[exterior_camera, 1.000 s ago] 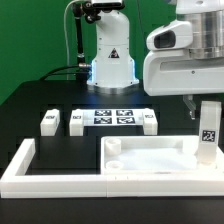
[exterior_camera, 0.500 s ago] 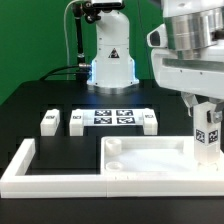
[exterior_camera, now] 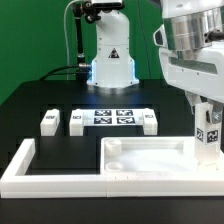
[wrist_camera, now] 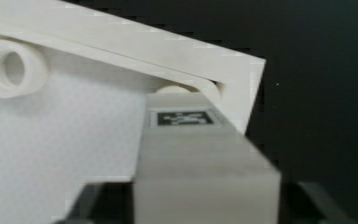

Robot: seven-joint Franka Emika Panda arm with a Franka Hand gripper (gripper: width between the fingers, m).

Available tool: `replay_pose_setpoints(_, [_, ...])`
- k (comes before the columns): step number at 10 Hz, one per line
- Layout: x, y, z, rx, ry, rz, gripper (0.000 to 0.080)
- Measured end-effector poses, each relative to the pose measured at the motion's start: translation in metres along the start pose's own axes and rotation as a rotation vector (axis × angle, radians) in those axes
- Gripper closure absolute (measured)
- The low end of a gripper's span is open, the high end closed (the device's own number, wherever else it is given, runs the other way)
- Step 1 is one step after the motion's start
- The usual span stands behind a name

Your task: Assemble desk

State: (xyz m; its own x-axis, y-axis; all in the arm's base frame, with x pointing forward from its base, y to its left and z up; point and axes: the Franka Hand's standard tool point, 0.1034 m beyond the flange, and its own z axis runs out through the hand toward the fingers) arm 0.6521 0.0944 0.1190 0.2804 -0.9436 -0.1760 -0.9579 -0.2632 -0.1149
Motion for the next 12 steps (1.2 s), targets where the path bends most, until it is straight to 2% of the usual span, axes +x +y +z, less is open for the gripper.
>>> replay_pose_setpoints(1, [-0.004, 0.0, 0.001, -0.013, 0.02, -0.198, 0.0266])
replay_pose_setpoints(2, [-0.011, 0.001, 0.002, -0.02, 0.023, -0.317, 0.0174])
replay_pose_setpoints(3, [-0.018, 0.002, 0.003, -0.023, 0.02, -0.371, 0.0174])
replay_pose_setpoints(7, [-0.014, 0.002, 0.004, -0.028, 0.016, -0.708, 0.015])
replay_pose_setpoints(8, [-0.01, 0.002, 0.002, -0.044, 0.005, -0.912, 0.015])
replay_pose_setpoints(10, [-0.005, -0.003, 0.003, -0.048, 0.002, -1.203, 0.015])
replay_pose_setpoints(12, [-0.006, -0.003, 0.003, -0.048, 0.003, -1.175, 0.015])
